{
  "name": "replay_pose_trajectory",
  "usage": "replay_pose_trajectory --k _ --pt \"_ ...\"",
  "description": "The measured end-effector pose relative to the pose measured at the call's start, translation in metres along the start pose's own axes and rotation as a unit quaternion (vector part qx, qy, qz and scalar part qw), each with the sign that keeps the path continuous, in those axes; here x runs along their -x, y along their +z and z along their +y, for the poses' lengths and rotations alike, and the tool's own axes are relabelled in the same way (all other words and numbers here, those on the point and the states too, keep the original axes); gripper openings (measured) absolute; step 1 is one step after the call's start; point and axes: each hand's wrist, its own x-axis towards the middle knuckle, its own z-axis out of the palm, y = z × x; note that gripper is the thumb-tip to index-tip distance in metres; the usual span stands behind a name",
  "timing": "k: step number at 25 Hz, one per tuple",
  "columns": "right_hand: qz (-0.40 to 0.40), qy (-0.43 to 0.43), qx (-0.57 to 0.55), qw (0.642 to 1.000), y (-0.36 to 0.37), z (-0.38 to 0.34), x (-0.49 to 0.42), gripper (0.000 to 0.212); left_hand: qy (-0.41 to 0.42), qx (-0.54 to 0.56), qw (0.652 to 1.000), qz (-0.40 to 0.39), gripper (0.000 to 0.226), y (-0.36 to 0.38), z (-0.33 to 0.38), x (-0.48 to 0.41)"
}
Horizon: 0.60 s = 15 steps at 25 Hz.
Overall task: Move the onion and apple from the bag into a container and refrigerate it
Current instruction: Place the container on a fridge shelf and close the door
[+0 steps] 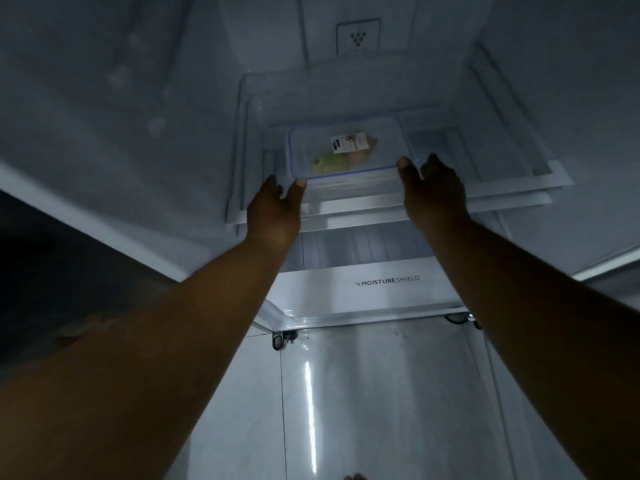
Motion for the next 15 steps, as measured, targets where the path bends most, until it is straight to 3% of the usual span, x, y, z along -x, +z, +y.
replay_pose_trajectory --k 6,10,15 --pt "-0.019 0.029 -0.062 0.997 -0.031 0.039 0.193 0.055 0.062 -0.023 0.995 -0.078 0.051 -0.059 -0.021 0.155" --pt "-0.074 0.104 -0.075 0.989 -0.07 0.035 0.349 0.055 0.112 -0.101 0.973 -0.173 0.06 -0.124 -0.019 0.278" --pt "-0.035 0.116 -0.081 0.989 -0.168 -0.004 0.513 0.054 0.167 -0.157 0.943 -0.241 0.063 -0.199 0.024 0.404"
